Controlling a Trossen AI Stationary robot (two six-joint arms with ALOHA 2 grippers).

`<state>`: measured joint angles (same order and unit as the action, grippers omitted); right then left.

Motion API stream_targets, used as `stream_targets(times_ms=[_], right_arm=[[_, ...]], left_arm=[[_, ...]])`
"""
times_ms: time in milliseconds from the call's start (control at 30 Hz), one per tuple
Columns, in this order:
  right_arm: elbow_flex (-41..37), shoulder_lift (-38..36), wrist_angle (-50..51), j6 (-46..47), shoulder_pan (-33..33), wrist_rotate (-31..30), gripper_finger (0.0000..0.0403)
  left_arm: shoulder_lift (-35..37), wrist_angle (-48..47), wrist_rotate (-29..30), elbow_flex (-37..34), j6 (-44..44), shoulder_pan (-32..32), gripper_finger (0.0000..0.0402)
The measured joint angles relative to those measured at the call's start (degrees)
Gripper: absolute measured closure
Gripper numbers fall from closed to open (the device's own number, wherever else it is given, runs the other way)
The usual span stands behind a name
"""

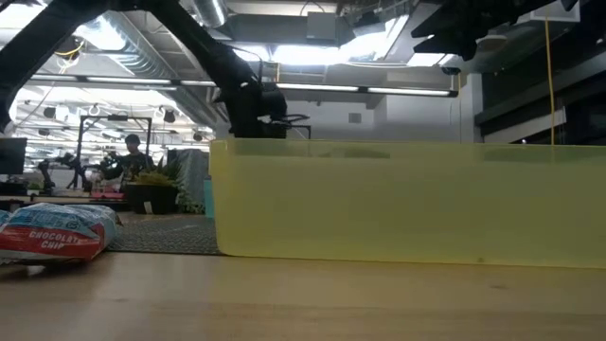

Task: Pick and place Granola Bars by type
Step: Put the blue granola bar into the green bin

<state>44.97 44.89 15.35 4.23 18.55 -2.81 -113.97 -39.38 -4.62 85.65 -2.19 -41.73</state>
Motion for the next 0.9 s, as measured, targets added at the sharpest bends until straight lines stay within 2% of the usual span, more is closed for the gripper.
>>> stream_targets(times_ms=[200,467,700,900], right_arm=[[0.0,0.0,0.0,0.0,0.0,0.0,0.0179],[0.0,0.4,-0.2,-1.3,0.0,0.0,0.0179],[0.0,0.8,-0.2,-6.8,0.0,0.4,0.0179],[0.0,0.8,-0.2,-9.2,0.0,2.5,0.0179]], left_arm=[[6.8,-2.7,-0.2,0.0,0.9,1.3,0.0279],[19.5,-3.3,-0.3,0.0,5.5,6.5,0.0284],[28.6,-8.2,-0.4,0.0,12.7,16.4,0.0282],[32.2,-13.5,0.0,0.0,23.3,27.2,0.0284]])
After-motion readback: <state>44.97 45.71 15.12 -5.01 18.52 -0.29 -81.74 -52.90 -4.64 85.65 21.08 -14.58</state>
